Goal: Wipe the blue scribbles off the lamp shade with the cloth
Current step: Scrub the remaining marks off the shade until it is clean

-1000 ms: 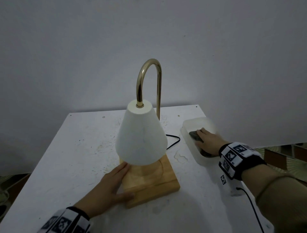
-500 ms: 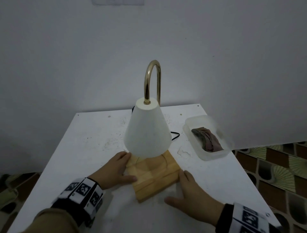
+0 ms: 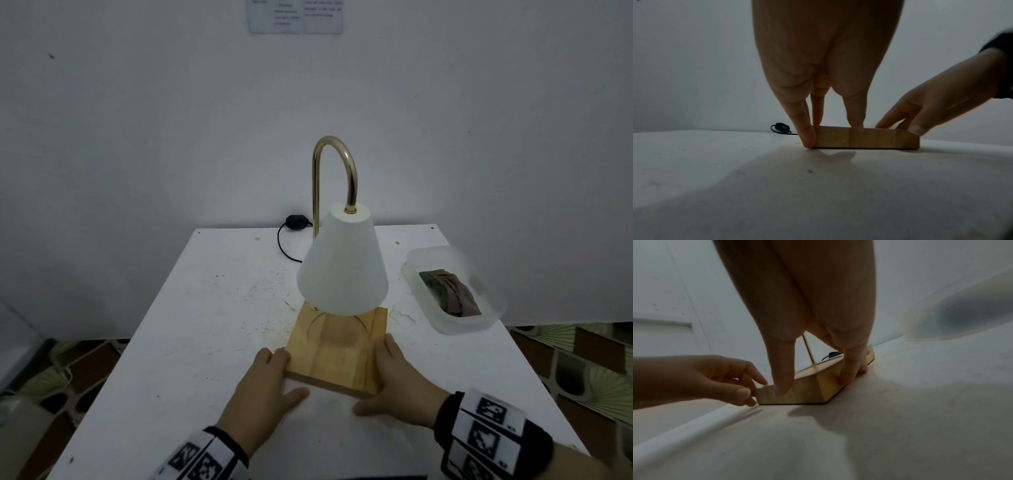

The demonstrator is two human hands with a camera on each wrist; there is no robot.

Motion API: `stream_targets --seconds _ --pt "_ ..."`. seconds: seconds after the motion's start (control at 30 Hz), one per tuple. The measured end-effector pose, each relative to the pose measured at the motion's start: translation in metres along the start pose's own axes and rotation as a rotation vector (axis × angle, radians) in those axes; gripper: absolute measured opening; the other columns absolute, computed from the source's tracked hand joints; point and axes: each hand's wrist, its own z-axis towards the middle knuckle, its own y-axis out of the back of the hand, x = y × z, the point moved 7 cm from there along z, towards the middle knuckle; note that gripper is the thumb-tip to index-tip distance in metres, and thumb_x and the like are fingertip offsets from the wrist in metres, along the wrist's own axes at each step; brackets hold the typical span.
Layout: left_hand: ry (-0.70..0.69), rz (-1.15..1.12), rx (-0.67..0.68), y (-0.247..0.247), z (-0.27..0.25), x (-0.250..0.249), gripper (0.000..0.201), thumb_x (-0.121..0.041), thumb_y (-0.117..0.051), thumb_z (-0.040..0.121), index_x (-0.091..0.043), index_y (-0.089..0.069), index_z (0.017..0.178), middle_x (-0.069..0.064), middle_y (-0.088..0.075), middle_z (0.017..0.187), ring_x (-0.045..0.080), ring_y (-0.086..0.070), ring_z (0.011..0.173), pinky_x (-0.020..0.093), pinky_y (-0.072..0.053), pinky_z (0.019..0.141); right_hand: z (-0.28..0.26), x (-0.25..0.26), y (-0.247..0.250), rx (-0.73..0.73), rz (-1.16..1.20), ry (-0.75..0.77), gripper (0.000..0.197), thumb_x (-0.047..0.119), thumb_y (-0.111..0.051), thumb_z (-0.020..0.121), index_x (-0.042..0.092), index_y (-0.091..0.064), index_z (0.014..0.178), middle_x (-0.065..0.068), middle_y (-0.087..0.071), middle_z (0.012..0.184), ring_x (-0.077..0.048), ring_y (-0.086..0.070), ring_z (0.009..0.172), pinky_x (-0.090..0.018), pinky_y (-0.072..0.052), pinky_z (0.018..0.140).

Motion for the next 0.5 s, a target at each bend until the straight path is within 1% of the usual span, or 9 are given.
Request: stream_targets --seconds 0.03,0.07,0.1,0.13,0.2,0.27,0.33,0.43,0.5 --pt "0.007 -0.017 -0.013 -0.001 -0.002 -0.001 0.046 -0.046 -0.058 0.087 -0.023 -0.041 0.122 -0.006 -0.041 0.108 0.007 -0.048 0.094 0.016 -0.041 0.079 0.001 0.001 0.004 -0.022 -0.038 0.016 0.117 0.046 -0.073 0.075 -0.001 0.009 0.146 -0.014 0.01 0.155 -0.024 -0.003 0.144 -0.023 -0.01 0.113" --pt "0.009 -0.032 -0.029 -0.002 -0.002 -0.002 0.046 -0.045 -0.057 0.087 -0.023 -0.039 0.123 -0.006 -0.042 0.11 0.008 -0.049 0.094 0.017 -0.042 0.079 0.002 0.001 0.009 -0.044 -0.079 0.038 0.109 0.045 -0.072 0.076 -0.001 -0.002 0.146 -0.012 -0.002 0.155 -0.023 -0.012 0.142 -0.023 -0.014 0.112" --pt "0.007 -0.043 -0.047 -0.002 -0.001 -0.002 0.047 -0.044 -0.057 0.088 -0.024 -0.036 0.126 -0.006 -0.044 0.111 0.008 -0.049 0.093 0.017 -0.041 0.077 0.005 0.001 0.014 -0.062 -0.111 0.057 0.1 0.045 -0.071 0.076 0.002 -0.012 0.145 -0.01 -0.013 0.152 -0.023 -0.022 0.137 -0.022 -0.02 0.109" --pt "0.002 -0.055 -0.062 -0.003 0.0 -0.003 0.051 -0.043 -0.055 0.089 -0.025 -0.033 0.131 -0.006 -0.046 0.113 0.007 -0.048 0.093 0.016 -0.039 0.075 0.007 0.001 0.018 -0.067 -0.132 0.07 0.093 0.045 -0.072 0.076 0.005 -0.02 0.142 -0.007 -0.021 0.148 -0.021 -0.029 0.132 -0.022 -0.025 0.106" --pt "-0.016 -0.066 -0.072 -0.004 0.004 -0.002 0.057 -0.043 -0.053 0.091 -0.027 -0.026 0.139 -0.005 -0.048 0.116 0.007 -0.047 0.093 0.015 -0.036 0.076 0.012 0.001 0.024 -0.059 -0.171 0.088 0.083 0.045 -0.073 0.074 0.01 -0.03 0.136 -0.002 -0.032 0.139 -0.018 -0.037 0.125 -0.022 -0.03 0.101" --pt "-0.037 -0.067 -0.074 -0.003 0.01 -0.001 0.06 -0.042 -0.053 0.091 -0.027 -0.025 0.142 -0.006 -0.046 0.118 0.007 -0.049 0.098 0.015 -0.038 0.08 0.018 0.001 0.028 -0.067 -0.213 0.098 0.078 0.047 -0.074 0.073 0.013 -0.035 0.131 0.003 -0.037 0.133 -0.018 -0.04 0.122 -0.023 -0.031 0.1" --pt "-0.055 -0.063 -0.088 0.0 0.016 0.001 0.056 -0.038 -0.055 0.091 -0.024 -0.031 0.14 -0.006 -0.044 0.118 0.007 -0.048 0.1 0.014 -0.039 0.082 0.024 0.004 0.029 -0.072 -0.234 0.108 0.077 0.047 -0.074 0.073 0.014 -0.036 0.13 0.003 -0.037 0.131 -0.019 -0.04 0.123 -0.024 -0.031 0.101" --pt "-0.091 -0.049 -0.117 0.009 0.03 0.003 0.041 -0.031 -0.058 0.09 -0.018 -0.047 0.127 -0.008 -0.043 0.119 0.006 -0.048 0.1 0.013 -0.038 0.082 0.038 0.012 0.032 -0.065 -0.188 0.119 0.073 0.039 -0.075 0.075 0.011 -0.037 0.13 -0.001 -0.038 0.131 -0.02 -0.04 0.123 -0.022 -0.032 0.098" --pt "-0.101 -0.023 -0.113 0.014 0.043 0.006 0.039 -0.029 -0.058 0.09 -0.015 -0.05 0.125 -0.007 -0.043 0.124 0.007 -0.048 0.103 0.014 -0.038 0.083 0.053 0.018 0.037 -0.054 -0.16 0.114 0.072 0.033 -0.076 0.076 0.008 -0.037 0.131 -0.005 -0.038 0.135 -0.022 -0.04 0.125 -0.026 -0.034 0.1"
